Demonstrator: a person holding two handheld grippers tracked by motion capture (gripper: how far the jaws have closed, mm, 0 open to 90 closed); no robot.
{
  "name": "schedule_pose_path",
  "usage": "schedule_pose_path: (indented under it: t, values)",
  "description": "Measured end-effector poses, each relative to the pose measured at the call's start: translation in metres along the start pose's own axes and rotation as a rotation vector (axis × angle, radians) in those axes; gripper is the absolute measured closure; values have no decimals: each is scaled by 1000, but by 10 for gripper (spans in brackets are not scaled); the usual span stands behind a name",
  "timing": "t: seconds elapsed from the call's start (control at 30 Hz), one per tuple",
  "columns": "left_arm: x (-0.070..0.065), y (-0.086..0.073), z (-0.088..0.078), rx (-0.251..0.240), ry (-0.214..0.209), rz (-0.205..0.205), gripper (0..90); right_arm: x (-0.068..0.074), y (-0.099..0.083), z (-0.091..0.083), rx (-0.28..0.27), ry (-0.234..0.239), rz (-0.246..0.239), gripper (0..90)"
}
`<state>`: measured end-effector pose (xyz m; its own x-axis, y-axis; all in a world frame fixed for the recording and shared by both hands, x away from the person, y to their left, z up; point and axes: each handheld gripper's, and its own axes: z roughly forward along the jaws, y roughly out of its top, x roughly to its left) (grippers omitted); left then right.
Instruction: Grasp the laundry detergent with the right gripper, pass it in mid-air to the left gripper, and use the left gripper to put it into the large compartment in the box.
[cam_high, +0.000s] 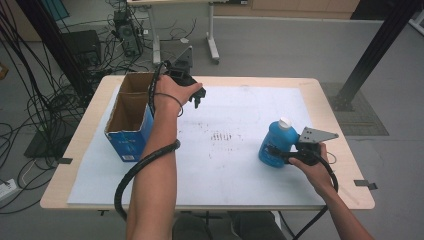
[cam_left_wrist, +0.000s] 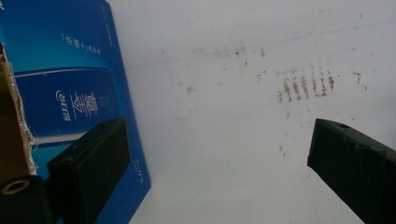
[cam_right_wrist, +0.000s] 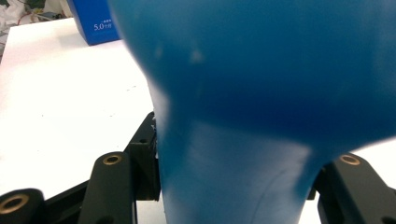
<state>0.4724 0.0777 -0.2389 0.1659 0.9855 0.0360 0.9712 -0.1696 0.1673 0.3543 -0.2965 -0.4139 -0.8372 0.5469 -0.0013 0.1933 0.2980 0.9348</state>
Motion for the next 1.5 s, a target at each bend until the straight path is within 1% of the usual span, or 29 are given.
schedule_pose_path:
  t: [0.33,0.5,0.67,1.5]
  values:
    - [2,-1,-1,-6,2,-4,63,-1,0,0,-2,5,2,439]
    - [3,-2,-1,0,5,0,63,-1,0,0,-1,7,3,443]
    - [2,-2,-2,-6,6,-6,63,-1,0,0,0,9,2,446]
    - [-1,-1,-3,-3,6,3,63,-2,0,0,-2,13,6,452]
